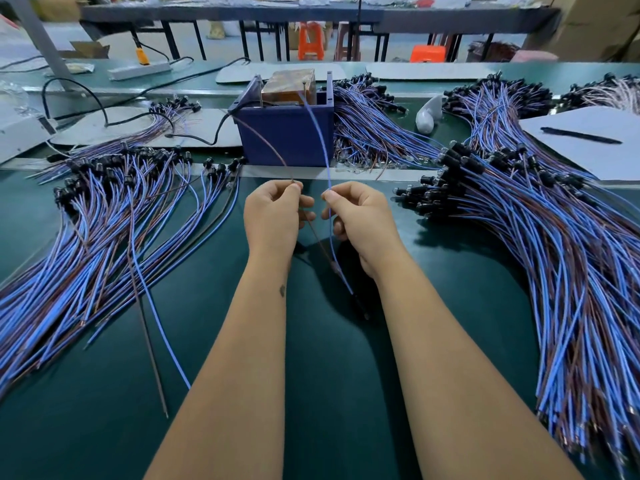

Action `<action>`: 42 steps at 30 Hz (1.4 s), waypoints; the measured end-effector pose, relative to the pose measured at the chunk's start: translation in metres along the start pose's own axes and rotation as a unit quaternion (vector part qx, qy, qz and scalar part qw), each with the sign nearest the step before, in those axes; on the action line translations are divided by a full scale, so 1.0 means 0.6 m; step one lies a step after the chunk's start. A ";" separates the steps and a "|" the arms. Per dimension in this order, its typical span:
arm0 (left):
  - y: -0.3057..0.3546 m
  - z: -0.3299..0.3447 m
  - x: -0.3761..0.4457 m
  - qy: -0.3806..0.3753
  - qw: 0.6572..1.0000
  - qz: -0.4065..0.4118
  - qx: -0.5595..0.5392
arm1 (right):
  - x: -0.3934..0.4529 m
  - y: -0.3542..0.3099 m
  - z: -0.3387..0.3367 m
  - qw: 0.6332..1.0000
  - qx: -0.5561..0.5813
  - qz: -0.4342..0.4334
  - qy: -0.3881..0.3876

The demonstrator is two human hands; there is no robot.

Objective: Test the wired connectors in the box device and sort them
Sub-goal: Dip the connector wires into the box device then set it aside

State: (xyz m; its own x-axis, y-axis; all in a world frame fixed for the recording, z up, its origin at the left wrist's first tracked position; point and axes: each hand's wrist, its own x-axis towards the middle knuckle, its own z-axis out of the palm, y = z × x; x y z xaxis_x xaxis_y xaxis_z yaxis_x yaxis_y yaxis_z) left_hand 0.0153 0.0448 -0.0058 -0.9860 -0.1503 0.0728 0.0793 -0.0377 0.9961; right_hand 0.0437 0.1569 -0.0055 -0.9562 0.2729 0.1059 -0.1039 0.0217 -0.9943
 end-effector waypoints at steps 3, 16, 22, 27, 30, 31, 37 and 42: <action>-0.004 -0.007 0.005 0.042 0.999 0.011 0.023 | 0.004 0.001 -0.005 1.000 -0.004 0.006 0.027; -0.001 -0.005 0.003 0.029 0.995 0.056 0.081 | 0.007 0.002 -0.002 0.999 -0.013 0.019 0.030; 0.001 -0.005 -0.001 0.021 0.991 0.066 0.111 | 0.004 0.001 0.000 1.000 -0.026 0.010 0.015; 0.000 -0.005 -0.005 0.023 0.990 0.067 0.125 | 0.003 0.001 0.000 0.999 -0.033 0.009 0.009; -0.002 -0.005 -0.005 0.030 0.989 0.061 0.134 | 0.003 0.002 0.001 0.999 -0.036 0.009 0.006; -0.003 -0.005 -0.005 0.033 0.988 0.059 0.138 | 0.002 0.002 0.001 0.999 -0.038 0.009 0.004; -0.003 -0.004 -0.004 0.053 0.988 0.053 0.132 | 0.002 0.002 0.001 0.999 -0.047 0.011 0.001; 0.000 -0.006 -0.002 0.104 0.988 0.063 0.093 | 0.004 0.003 0.001 0.999 -0.053 0.010 0.005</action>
State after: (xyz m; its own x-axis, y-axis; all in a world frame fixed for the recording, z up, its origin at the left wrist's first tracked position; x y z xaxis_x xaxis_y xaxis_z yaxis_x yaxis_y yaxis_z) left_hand 0.0168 0.0414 -0.0060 -0.9172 -0.3425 0.2036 0.1516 0.1725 0.9733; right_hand 0.0413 0.1572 -0.0072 -0.9550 0.2839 0.0855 -0.0541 0.1166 -0.9917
